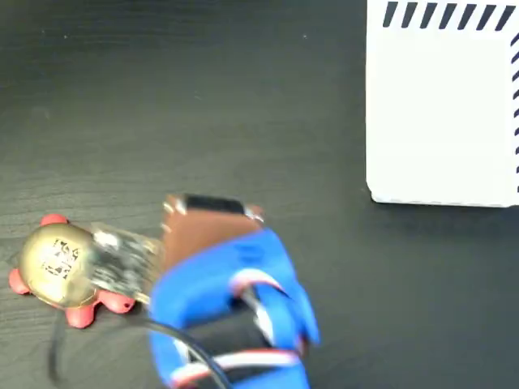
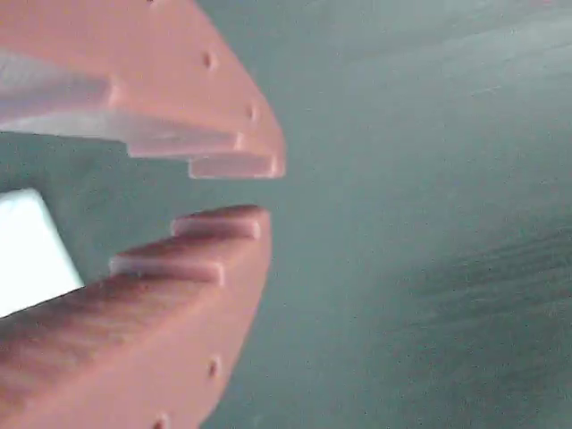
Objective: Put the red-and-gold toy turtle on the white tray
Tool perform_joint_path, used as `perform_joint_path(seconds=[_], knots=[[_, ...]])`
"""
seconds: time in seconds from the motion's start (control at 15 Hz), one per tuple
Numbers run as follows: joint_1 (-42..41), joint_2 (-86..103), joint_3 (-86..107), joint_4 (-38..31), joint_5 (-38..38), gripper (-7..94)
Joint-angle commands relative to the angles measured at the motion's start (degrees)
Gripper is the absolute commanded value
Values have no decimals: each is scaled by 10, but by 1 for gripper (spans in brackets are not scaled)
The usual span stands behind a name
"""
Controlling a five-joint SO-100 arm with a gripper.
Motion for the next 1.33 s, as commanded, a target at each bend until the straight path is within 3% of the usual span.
perform_joint_path(seconds=[0.0,0.27,0.6,1.07,1.27], knots=[[-46,-59,-120,68,99,0],[-138,-144,-213,139,183,0],[-258,-232,-221,98,228,0],[-294,-330,-287,100,290,0],[-294,-396,-342,144,310,0]])
